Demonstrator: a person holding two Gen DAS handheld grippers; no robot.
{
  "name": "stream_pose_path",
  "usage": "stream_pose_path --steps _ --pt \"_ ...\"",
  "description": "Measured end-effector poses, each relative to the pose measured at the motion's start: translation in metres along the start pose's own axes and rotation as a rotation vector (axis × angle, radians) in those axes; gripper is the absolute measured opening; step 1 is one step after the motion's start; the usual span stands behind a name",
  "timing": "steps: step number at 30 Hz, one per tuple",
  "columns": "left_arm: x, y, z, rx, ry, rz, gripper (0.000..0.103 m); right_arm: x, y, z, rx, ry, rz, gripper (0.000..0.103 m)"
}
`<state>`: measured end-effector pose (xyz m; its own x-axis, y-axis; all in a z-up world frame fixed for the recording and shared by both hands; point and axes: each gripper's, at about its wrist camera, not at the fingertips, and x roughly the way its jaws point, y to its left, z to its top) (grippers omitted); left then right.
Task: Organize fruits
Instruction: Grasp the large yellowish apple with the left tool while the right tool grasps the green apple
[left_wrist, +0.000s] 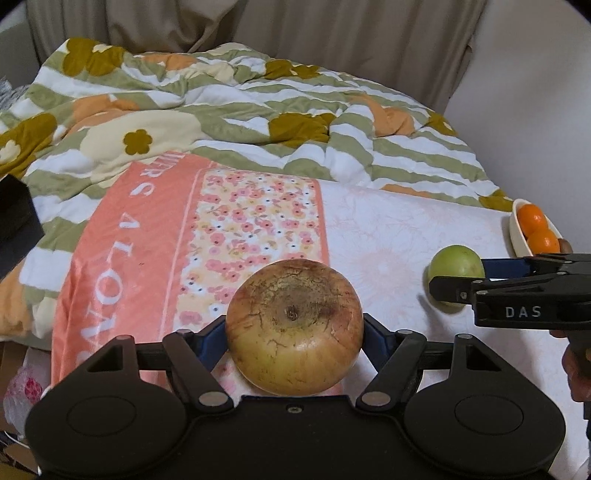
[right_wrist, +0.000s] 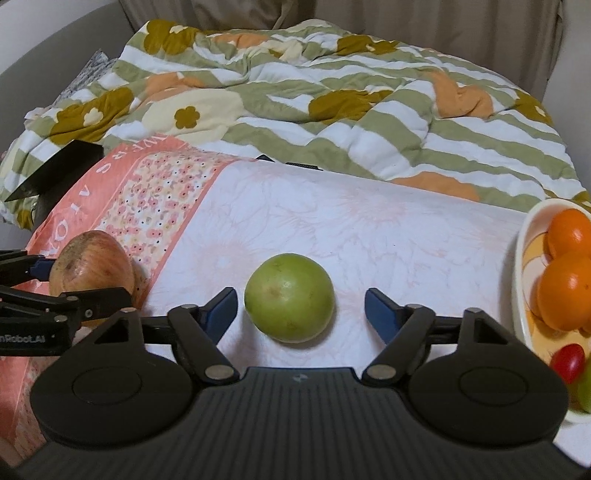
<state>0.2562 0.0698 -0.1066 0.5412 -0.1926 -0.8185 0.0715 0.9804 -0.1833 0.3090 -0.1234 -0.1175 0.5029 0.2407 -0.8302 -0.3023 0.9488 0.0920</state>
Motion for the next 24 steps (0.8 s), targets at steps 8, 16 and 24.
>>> stream_pose_path --steps 8,16,24 --pt "-0.007 0.006 -0.006 -0.024 0.000 0.006 0.077 0.006 0.005 0.001 -0.016 0.011 0.004 0.069" --pt "-0.027 0.006 -0.008 -0.042 -0.031 -0.007 0.077 -0.014 0.013 0.001 -0.017 -0.024 0.012 0.069" --pt "-0.058 -0.005 -0.009 -0.007 -0.090 -0.026 0.077 -0.053 0.016 -0.005 0.020 -0.081 0.001 0.069"
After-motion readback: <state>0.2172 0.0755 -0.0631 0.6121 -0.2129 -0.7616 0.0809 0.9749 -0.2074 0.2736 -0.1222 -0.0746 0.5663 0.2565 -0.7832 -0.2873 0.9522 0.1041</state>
